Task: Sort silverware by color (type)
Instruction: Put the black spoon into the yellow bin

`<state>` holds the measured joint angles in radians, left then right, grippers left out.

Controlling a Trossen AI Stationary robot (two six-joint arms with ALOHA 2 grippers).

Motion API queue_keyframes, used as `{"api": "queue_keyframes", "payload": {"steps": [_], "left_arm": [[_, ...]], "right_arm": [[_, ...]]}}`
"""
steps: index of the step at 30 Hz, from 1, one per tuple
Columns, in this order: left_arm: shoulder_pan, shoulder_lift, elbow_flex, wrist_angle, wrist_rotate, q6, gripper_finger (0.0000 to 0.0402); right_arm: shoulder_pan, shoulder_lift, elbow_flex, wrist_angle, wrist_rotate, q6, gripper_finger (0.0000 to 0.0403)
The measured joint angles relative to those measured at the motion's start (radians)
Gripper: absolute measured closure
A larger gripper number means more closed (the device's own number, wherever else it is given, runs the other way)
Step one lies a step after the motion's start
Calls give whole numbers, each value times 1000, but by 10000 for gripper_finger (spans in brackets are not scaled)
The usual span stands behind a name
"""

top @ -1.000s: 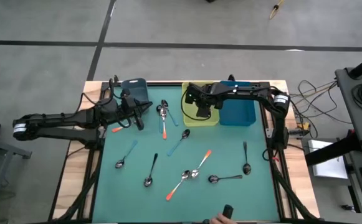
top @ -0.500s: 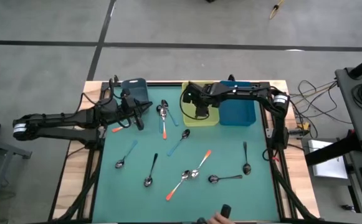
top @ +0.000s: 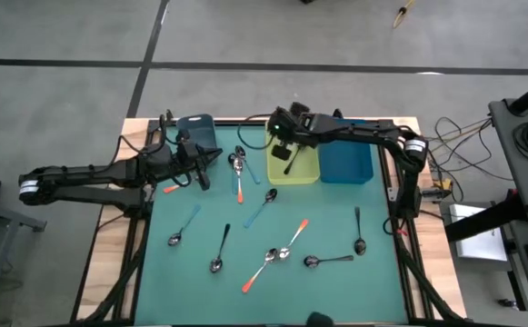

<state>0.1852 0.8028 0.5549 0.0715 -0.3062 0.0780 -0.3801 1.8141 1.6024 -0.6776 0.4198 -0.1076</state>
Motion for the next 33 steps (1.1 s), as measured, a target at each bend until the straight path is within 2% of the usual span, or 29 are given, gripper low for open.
{"api": "queue_keyframes", "payload": {"steps": [5,8,13,17,21,33], "left_arm": [[0,1,0,2,-1,3,402],[0,3,0,4,-1,3,402],[0,9,0,2,-1,3,402],[0,10,0,-15,-1,3,402],[0,8,0,-20,-1,14,402],[0,8,0,-21,-1,15,402]], "right_arm": [[-36,21,85,-212,-189,494,393],[-58,47,111,-272,-280,655,394],[-77,99,112,-307,-325,687,394],[-95,103,123,-316,-323,686,394],[-112,92,126,-351,-262,852,394],[-133,214,124,-389,-215,867,394]]}}
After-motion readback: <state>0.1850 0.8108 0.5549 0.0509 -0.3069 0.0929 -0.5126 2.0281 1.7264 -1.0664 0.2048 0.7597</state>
